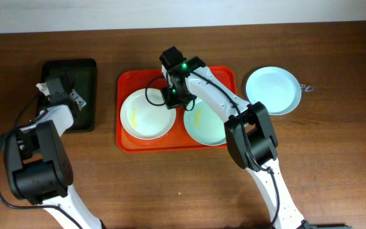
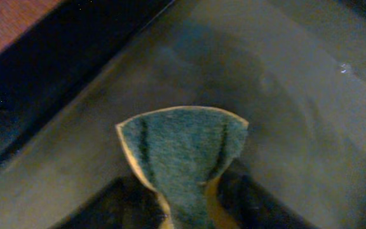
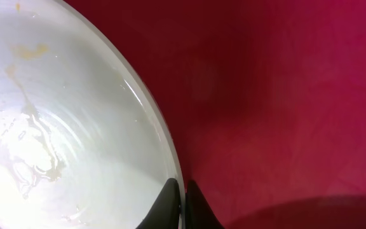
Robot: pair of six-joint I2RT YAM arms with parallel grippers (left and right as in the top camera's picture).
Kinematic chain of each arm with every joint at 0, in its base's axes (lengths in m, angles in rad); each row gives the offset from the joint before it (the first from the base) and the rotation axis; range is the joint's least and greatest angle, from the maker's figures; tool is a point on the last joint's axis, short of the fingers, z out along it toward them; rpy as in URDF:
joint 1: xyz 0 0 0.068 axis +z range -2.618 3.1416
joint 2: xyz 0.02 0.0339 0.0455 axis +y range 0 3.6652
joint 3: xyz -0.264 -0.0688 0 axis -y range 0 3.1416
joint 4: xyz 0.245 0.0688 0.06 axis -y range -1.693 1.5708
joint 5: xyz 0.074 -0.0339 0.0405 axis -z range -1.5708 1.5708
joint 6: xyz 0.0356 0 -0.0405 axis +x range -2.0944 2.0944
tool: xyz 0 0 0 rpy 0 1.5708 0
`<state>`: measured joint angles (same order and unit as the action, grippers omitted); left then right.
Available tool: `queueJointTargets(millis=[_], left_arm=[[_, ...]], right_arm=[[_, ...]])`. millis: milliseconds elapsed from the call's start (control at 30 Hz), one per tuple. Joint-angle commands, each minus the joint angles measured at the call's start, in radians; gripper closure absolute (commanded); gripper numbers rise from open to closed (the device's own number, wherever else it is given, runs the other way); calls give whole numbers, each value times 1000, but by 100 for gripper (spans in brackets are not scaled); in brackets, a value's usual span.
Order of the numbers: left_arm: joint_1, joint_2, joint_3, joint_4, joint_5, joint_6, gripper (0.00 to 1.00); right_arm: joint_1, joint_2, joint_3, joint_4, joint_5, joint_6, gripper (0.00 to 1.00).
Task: Clean dirty plates on tray and stack at the side
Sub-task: 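Grasp the white plate rim with the right gripper, then bring the sponge onto the white plate with the left gripper and scrub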
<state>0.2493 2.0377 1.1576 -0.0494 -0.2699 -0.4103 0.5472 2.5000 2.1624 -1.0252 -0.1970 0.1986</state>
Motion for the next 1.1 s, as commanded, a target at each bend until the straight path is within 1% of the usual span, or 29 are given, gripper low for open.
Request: queueJointTargets(millis=[0,33,67,100,167,200,233,267,367,500,533,567,600,667,767,800,867,900,933,967,1000,1033,1067], left_arm=[[3,34,2,10,8,33,38],[3,19,2,12,7,45,37],[3,0,2,12,8,45,46],[3,-17,2,15,10,45,57],[3,-31,2,18,13,45,67],[3,-29,2,2,13,45,79],[3,-29,2,-16,12,45,95],[3,-30,2,-16,12,45,100],[3,-87,2,-23,12,45,100],[2,-267,2,-74,13,45,100],[2,-314,2,-105,35,45,97],[2,-335,2,-134,66,44,97],[2,-334,2,-150,76,44,97],[2,-291,2,-192,61,45,100],[2,-223,2,-193,71,45,100],[2,-246,2,-212,107,45,100],[1,-309,2,-229,240,45,100],[-4,-373,2,-229,373,45,100],[-18,-423,2,-239,469,44,100],[-34,-438,2,-248,509,44,100],[-75,-445,2,-279,546,44,100],[-132,-437,2,-344,547,37,100],[-238,-402,2,-417,546,37,100]], right_arm=[[17,37,-18,-3,16,-2,96],[18,37,-18,-3,16,-2,96],[17,37,-18,0,16,-2,96],[17,37,-18,4,16,-2,96],[18,37,-18,12,16,-2,96],[17,37,-18,12,16,-2,96],[17,37,-18,12,16,-2,96],[18,37,-18,11,16,-2,96],[18,37,-18,12,16,-2,96],[17,37,-18,16,16,-2,96],[18,37,-18,16,16,-2,96],[17,37,-18,16,16,-2,96],[17,37,-18,18,16,-2,96],[18,37,-18,19,16,-2,96],[17,37,-18,19,16,-2,96],[17,37,-18,20,13,-2,96],[17,37,-18,26,-16,-2,96],[17,37,-18,35,-47,-2,96],[15,37,-18,38,-57,-2,96],[15,37,-18,38,-58,-2,96],[14,37,-18,38,-58,-2,96],[13,37,-18,38,-58,-2,96],[10,37,-18,38,-58,-2,95]])
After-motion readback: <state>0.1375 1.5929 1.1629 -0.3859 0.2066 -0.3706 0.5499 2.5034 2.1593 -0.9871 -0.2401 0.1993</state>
